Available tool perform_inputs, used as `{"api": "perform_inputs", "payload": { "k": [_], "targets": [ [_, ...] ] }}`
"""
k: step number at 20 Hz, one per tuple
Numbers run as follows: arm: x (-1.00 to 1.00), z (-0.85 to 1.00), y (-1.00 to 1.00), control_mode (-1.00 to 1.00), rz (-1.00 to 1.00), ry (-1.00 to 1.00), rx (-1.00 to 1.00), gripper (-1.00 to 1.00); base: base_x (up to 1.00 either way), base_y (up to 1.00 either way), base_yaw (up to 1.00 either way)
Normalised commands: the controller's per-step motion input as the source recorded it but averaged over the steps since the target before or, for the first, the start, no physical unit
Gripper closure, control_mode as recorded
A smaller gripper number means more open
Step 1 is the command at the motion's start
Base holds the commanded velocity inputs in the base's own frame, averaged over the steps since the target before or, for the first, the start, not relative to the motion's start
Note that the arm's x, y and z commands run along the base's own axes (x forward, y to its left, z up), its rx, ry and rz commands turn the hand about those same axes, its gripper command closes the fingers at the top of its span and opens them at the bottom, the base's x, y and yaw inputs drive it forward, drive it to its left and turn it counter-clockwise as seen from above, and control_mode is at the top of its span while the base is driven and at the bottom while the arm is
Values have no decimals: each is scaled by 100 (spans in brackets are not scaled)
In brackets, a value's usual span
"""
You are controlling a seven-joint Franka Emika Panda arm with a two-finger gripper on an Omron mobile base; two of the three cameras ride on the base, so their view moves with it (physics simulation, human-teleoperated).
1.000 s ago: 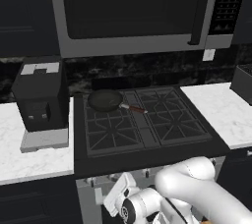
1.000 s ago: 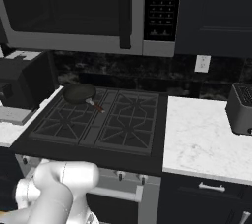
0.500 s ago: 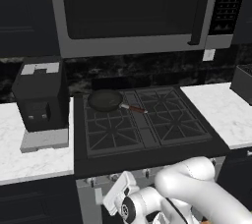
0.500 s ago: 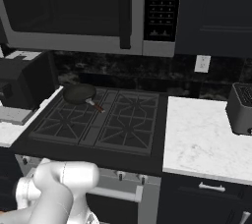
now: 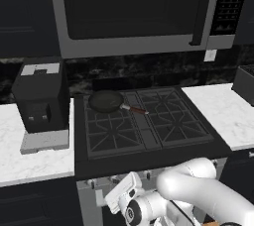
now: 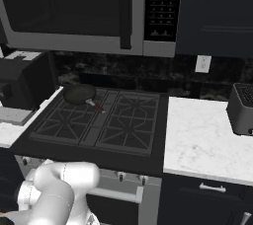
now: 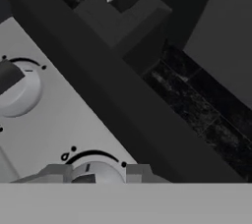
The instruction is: Turn off the rear left burner of the stove.
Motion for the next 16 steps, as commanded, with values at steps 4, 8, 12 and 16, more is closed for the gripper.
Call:
{"api": "perform_inputs", "payload": {
  "k": [4, 8, 12, 16],
  "targets": [
    [0, 0, -42, -100, -5, 0, 40, 100, 0, 0, 0],
    [2, 0, -42, -100, -6, 0, 42, 100, 0, 0, 0],
    [0, -3, -45, -100, -4, 0, 46, 100, 0, 0, 0],
    [0, -10, -47, -100, -5, 0, 51, 100, 0, 0, 0]
  ]
}}
